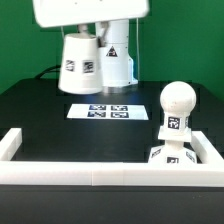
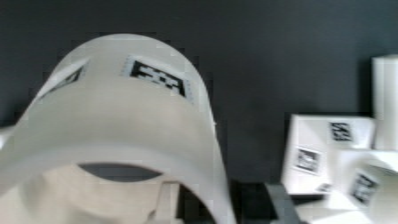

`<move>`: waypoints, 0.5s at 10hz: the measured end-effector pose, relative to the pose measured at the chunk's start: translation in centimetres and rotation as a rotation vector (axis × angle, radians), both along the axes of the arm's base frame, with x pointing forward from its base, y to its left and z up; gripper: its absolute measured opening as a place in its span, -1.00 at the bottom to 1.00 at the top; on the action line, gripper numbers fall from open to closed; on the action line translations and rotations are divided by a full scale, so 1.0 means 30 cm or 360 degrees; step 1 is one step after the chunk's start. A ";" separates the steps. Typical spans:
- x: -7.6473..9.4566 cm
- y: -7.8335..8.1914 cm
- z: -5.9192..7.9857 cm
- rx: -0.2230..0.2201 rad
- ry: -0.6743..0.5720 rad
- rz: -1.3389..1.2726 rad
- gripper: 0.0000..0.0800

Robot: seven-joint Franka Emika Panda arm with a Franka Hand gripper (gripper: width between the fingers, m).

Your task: Assemble lamp

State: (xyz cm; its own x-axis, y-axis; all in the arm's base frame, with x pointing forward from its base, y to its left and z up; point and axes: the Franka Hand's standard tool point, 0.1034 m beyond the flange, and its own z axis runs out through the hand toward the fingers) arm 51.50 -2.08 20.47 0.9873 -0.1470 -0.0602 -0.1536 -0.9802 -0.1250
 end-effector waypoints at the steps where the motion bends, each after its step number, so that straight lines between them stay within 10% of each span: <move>1: 0.040 0.044 0.029 -0.0001 -0.0010 -0.0038 -0.89; 5: 0.238 0.238 0.120 -0.0004 -0.0042 -0.0215 -0.89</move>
Offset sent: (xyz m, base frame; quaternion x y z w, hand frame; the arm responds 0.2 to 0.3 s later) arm 0.0636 0.0607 0.0296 0.0152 -0.0013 0.1024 0.9946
